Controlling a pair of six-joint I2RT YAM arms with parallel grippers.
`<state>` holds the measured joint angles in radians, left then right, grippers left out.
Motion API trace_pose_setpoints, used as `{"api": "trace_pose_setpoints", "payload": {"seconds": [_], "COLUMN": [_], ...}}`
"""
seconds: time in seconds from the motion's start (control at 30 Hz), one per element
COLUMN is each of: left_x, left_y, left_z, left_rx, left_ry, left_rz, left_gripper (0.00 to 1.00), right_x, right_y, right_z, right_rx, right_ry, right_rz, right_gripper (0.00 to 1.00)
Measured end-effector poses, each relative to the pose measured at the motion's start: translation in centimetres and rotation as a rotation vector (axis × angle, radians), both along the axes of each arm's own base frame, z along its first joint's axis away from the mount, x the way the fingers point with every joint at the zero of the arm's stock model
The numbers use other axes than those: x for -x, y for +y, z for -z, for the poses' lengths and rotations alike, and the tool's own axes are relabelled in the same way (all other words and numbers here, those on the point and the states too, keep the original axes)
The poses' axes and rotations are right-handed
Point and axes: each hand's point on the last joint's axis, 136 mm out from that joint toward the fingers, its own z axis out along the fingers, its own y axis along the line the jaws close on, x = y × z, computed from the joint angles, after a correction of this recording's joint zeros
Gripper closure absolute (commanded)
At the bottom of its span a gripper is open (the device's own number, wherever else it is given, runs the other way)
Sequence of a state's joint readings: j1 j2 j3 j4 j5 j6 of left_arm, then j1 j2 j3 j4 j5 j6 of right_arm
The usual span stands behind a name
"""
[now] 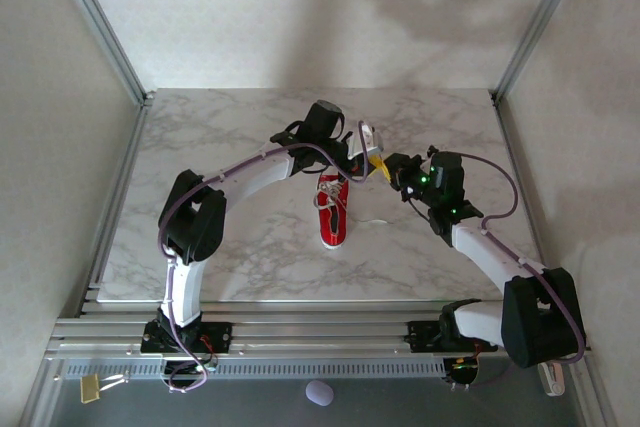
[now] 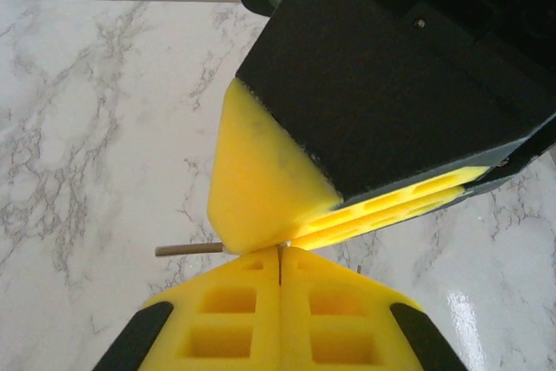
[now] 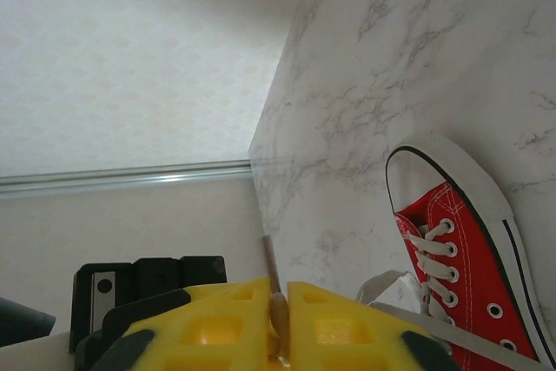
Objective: Tie the shoes
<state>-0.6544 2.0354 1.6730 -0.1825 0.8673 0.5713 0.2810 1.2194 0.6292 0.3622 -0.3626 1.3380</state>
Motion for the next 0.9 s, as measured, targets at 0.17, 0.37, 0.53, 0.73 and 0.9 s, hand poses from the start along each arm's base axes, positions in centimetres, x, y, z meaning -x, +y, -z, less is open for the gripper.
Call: {"api": "trace_pose_setpoints", "payload": {"seconds": [0.17,0.37,0.53,0.73,0.9], "left_x": [0.0,0.0,-0.3,-0.5,-1.8], "left_y": [0.0,0.0,0.1,1.9,5.0], "left_z": [0.0,-0.1,-0.2,-1.2,-4.9], "left_rx": [0.001,0.005,0.024,0.066,0.169], "left_ry": [0.011,0.028,0.051,0.090,0.112], "left_rz": [-0.005,-0.010,-0.033,-0.104,-0.253], "left_gripper": [1.00,0.68,0.29,0.02,0.00], "right_x": [0.1,0.3,1.2,1.9,2.7], "right_y": [-0.1,-0.2,-0.5,-1.6,-2.8], "right_z": [0.3,0.1,-0.7,-0.9,-0.9], "right_rx": [0.000,0.013,0.064,0.172,0.306], "right_ry": [0.007,-0.003,-0.042,-0.068,-0.084], "right_rz": [0.014,0.024,0.020,0.038,0.046], "right_gripper": [1.00,1.00,1.00,1.00,1.00]}}
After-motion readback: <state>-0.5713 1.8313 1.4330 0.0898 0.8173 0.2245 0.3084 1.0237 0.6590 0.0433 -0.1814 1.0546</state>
